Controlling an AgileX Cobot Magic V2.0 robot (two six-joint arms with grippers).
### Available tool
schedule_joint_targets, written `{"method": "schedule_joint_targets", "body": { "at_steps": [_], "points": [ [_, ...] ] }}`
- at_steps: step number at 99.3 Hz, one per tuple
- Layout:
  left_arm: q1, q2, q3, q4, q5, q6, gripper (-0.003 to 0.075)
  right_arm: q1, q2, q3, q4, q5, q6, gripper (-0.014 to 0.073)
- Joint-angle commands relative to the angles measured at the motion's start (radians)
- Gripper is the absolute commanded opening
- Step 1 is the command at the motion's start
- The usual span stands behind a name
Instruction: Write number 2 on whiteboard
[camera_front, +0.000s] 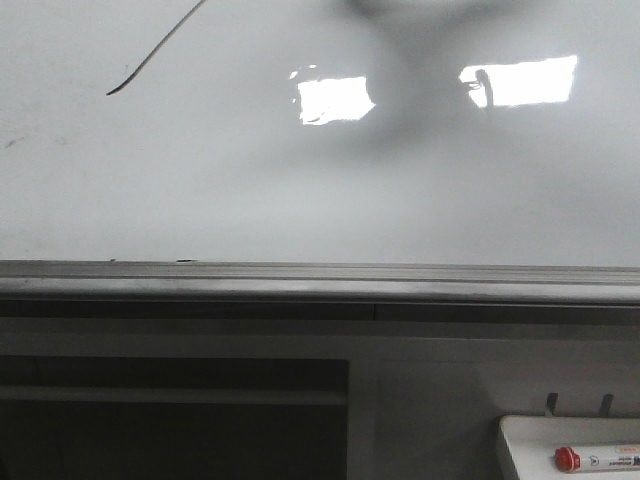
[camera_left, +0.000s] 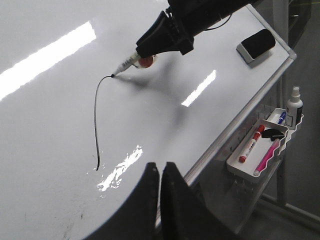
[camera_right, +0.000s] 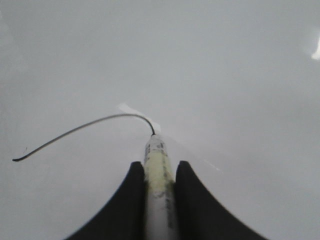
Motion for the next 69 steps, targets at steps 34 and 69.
{"method": "schedule_joint_targets", "body": {
  "at_steps": [34, 69],
  "points": [
    [-0.002, 0.014, -0.030, -0.014, -0.071, -0.018, -0.0020, 0.233, 0.142, 0.141, 0.262, -0.148, -0.005, -0.0062],
    [-0.061, 0.014, -0.030, -0.019, -0.071, -0.024, -0.0020, 0.240, 0.131, 0.104, 0.298, -0.229, -0.005, -0.0062]
  ]
}}
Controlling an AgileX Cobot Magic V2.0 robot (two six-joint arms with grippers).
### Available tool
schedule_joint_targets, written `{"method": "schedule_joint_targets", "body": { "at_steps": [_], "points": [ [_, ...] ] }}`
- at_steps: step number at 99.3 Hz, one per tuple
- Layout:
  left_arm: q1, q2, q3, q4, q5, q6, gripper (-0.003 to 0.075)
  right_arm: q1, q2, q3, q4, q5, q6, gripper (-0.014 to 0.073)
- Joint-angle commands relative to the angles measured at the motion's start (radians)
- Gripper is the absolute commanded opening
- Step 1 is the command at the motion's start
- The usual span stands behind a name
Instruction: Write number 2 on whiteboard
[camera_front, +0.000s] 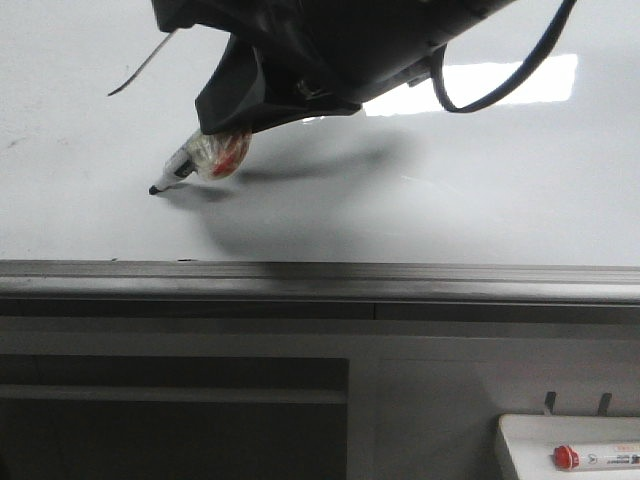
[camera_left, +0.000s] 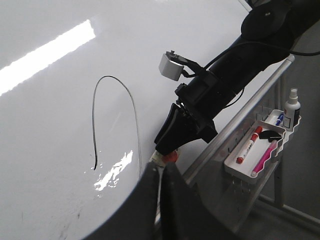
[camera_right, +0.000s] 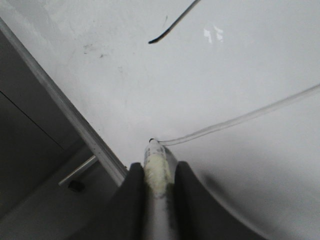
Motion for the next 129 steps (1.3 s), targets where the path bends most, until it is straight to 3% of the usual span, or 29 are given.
{"method": "schedule_joint_targets", "body": {
  "at_steps": [1, 25, 38, 50, 57, 66, 82, 116, 122, 129],
  "points": [
    [-0.038, 0.014, -0.030, -0.019, -0.071, -0.010, -0.0020, -0.021, -0.047, -0.016, 0.007, -0.228, -0.007, -0.0062],
    [-0.038, 0.014, -0.030, -0.029, -0.071, -0.010, -0.0020, -0.028, -0.204, 0.120, 0.044, -0.399, -0.058, -0.0062],
    [-0.038, 0.014, -0.030, -0.034, -0.071, -0.010, -0.0020, -0.053, -0.303, 0.222, 0.287, -0.499, -0.250, -0.0062],
    [-0.038, 0.014, -0.030, -0.041, -0.071, -0.010, -0.0020, -0.053, -0.392, 0.266, 0.578, -0.743, -0.522, -0.0062],
    [-0.038, 0.014, -0.030, -0.041, -0.071, -0.010, -0.0020, -0.053, -0.438, 0.273, 0.595, -0.843, -0.576, -0.0067],
    [-0.038, 0.014, -0.030, -0.041, -0.071, -0.010, -0.0020, -0.053, -0.499, 0.273, 0.595, -0.830, -0.578, -0.0078],
    [-0.038, 0.014, -0.019, -0.045, -0.071, -0.010, -0.0020, -0.053, -0.578, 0.271, 0.595, -0.705, -0.578, -0.0078],
    [-0.038, 0.014, -0.011, -0.115, -0.146, -0.010, -0.0013, -0.053, -0.639, 0.095, 0.543, 0.113, -0.578, -0.0067],
    [-0.040, 0.018, -0.011, -0.117, -0.179, -0.010, 0.0030, -0.053, -0.611, 0.049, 0.541, 0.202, -0.576, -0.0067],
    [-0.040, 0.027, -0.011, -0.133, -0.205, 0.036, 0.0159, -0.053, -0.568, 0.010, 0.538, 0.282, -0.576, -0.0067]
  ]
}}
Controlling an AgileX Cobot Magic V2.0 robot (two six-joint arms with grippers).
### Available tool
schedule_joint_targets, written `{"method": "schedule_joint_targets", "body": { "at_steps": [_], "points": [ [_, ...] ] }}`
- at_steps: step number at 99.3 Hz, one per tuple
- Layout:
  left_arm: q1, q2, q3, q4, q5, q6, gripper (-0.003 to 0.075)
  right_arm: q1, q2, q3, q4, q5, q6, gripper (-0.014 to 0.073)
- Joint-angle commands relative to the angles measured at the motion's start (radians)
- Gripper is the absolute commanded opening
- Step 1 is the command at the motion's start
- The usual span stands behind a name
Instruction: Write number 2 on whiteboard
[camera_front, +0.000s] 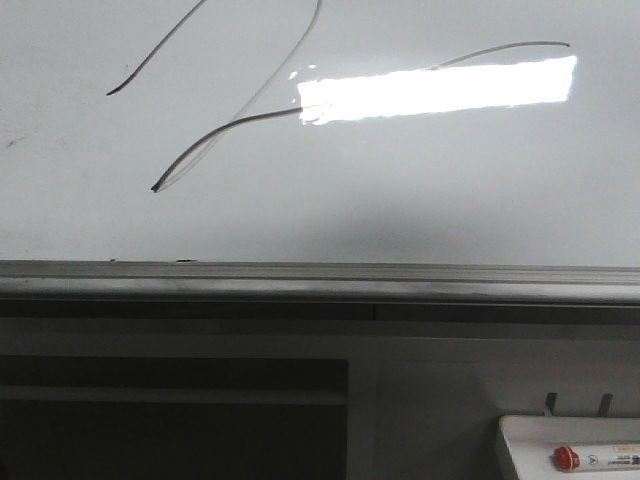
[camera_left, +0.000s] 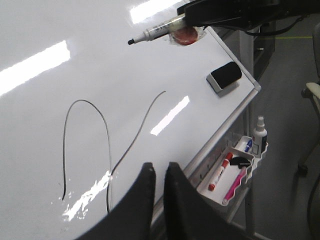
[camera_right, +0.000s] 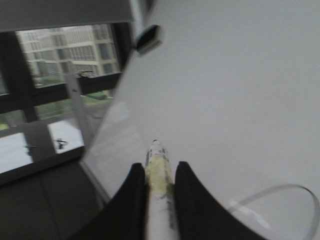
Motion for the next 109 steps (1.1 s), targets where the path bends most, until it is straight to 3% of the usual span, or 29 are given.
{"method": "schedule_joint_targets", "body": {
  "at_steps": [1, 4, 6, 9, 16, 31, 44, 61, 81, 109],
  "points": [
    [-0.010, 0.029, -0.021, -0.048, -0.125, 0.047, 0.0176, -0.004, 0.046, -0.079, -0.008, 0.153, -0.011, -0.0067],
    [-0.010, 0.038, -0.021, -0.067, -0.130, 0.088, 0.0288, -0.004, 0.063, -0.091, -0.015, 0.164, -0.011, -0.0067],
    [-0.010, 0.042, -0.021, -0.074, -0.130, 0.104, 0.0307, -0.004, 0.077, -0.096, -0.018, 0.168, -0.011, -0.0067],
    [-0.010, 0.055, -0.023, -0.096, -0.130, 0.142, 0.0412, -0.002, 0.097, -0.100, -0.022, 0.172, -0.011, -0.0067],
    [-0.010, 0.083, -0.040, -0.131, -0.120, 0.200, 0.0507, -0.002, 0.147, -0.100, -0.024, 0.183, -0.011, -0.0067],
    [-0.010, 0.165, -0.098, -0.139, -0.072, 0.234, 0.0449, 0.046, 0.246, -0.100, -0.036, 0.208, -0.011, -0.0067],
    [-0.010, 0.272, -0.166, -0.139, 0.057, 0.284, 0.0374, 0.157, 0.323, -0.112, -0.111, 0.177, -0.011, -0.0067],
    [-0.010, 0.405, -0.199, -0.139, 0.143, 0.305, 0.0349, 0.285, 0.395, -0.131, -0.155, 0.111, -0.014, -0.0071],
    [-0.010, 0.510, -0.199, -0.139, 0.294, 0.328, 0.0347, 0.297, 0.403, -0.131, -0.155, 0.119, -0.018, -0.0071],
    [-0.010, 0.521, -0.199, -0.088, 0.323, 0.328, 0.0347, 0.297, 0.381, -0.131, -0.156, 0.124, -0.018, -0.0071]
  ]
}}
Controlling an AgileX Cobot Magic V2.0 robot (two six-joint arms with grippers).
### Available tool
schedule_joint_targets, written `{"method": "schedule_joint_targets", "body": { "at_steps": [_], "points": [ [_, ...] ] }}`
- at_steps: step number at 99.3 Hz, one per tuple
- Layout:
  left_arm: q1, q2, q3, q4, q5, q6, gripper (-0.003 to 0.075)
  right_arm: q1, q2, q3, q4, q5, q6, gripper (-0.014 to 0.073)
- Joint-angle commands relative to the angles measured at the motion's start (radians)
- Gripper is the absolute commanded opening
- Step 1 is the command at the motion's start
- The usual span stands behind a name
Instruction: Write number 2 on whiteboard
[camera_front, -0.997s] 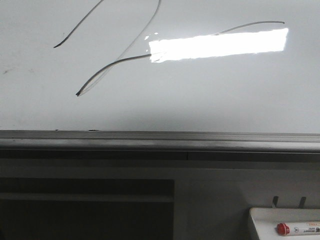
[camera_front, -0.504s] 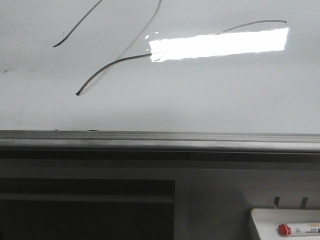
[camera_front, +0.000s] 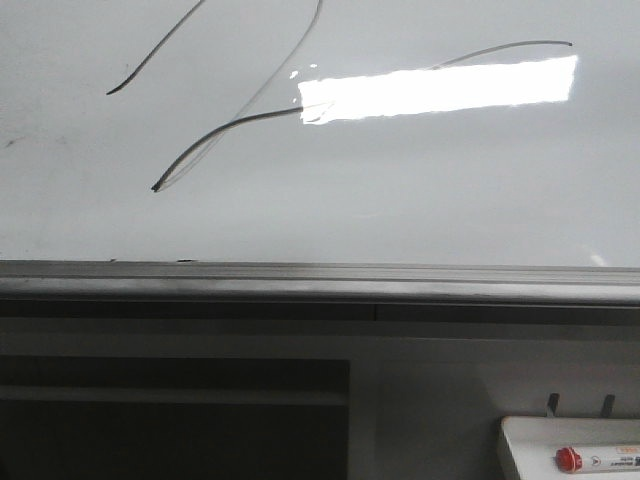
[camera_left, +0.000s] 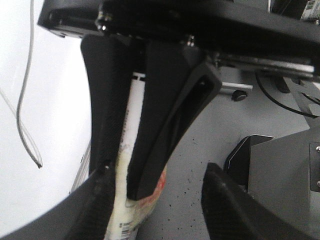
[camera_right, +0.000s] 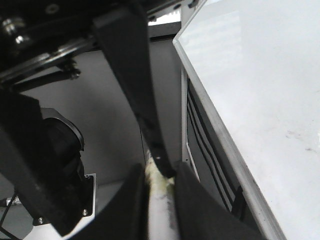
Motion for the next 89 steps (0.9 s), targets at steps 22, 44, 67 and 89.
{"method": "schedule_joint_targets", "body": {
  "at_steps": [22, 44, 67, 89],
  "points": [
    [-0.007, 0.000, -0.029, 0.057, 0.006, -0.047, 0.0347, 0.002, -0.055, -0.039, 0.029, 0.063, -0.015, -0.0071],
    [-0.007, -0.008, -0.029, 0.113, 0.018, -0.104, 0.0347, 0.002, -0.057, -0.039, 0.029, 0.116, -0.015, -0.0071],
    [-0.007, -0.008, -0.029, 0.100, -0.011, -0.104, 0.0198, 0.002, -0.057, -0.039, 0.029, 0.143, -0.015, -0.0071],
    [-0.007, -0.008, -0.029, 0.067, -0.030, -0.104, -0.0020, 0.002, -0.057, -0.039, 0.029, 0.158, -0.015, -0.0048]
  ]
}}
